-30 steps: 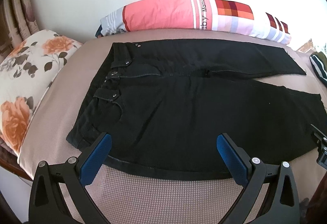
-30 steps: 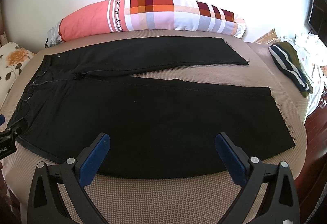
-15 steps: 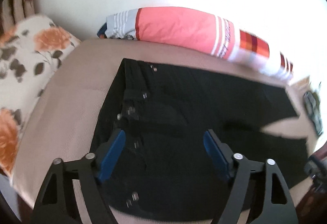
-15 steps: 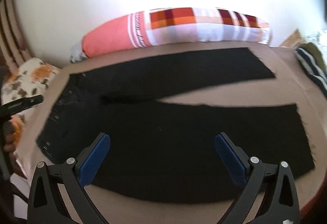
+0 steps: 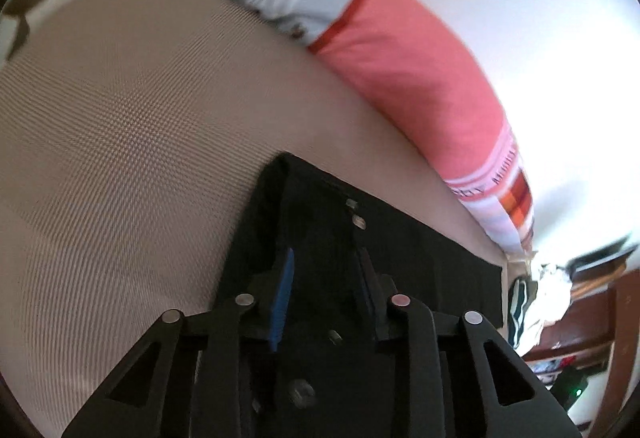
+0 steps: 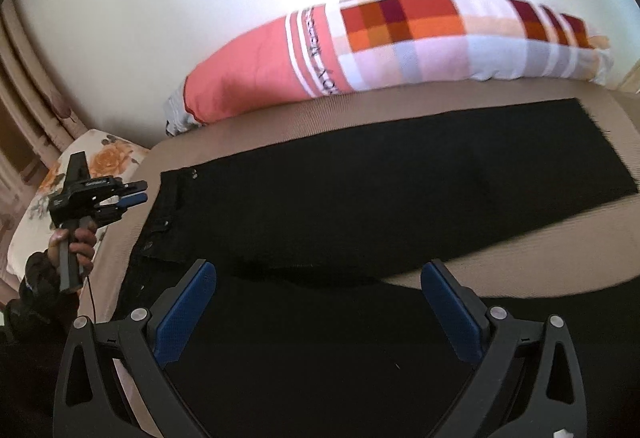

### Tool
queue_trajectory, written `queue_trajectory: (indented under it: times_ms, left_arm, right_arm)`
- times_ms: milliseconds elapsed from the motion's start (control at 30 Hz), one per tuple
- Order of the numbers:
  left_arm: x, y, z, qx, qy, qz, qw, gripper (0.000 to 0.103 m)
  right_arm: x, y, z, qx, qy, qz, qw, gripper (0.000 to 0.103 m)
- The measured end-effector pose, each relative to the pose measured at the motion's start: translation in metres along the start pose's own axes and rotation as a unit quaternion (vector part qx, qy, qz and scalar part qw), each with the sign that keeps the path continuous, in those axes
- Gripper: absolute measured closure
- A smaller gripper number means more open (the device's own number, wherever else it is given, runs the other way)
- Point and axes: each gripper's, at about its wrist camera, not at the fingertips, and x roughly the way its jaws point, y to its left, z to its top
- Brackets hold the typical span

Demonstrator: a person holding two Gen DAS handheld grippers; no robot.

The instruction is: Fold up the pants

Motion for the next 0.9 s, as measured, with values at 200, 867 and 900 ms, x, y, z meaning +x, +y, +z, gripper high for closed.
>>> queue_trajectory:
  times_ms: [200, 867, 900]
  left_arm:
    - [0.026, 0.017, 0.019, -0.005, 0.015, -0.014, 0.9998, 0.074]
    - [0.078, -0.003, 0.039, -0.017, 0.023, -0.081, 0.9963, 0.079]
    - [0.077, -0.005, 0.038, -0.014, 0.016, -0.075, 0.9970, 0.088]
  right_arm:
    - [0.046, 0.011, 0.017, -0.015, 0.026, 0.001, 1.000, 0.001]
    - [0.126, 0.028, 0.091, -0.134, 0.055, 0.064, 0.987, 0.001]
    - [0.131, 0.028, 0.096, -0.145, 0.060, 0.068, 0.985, 0.001]
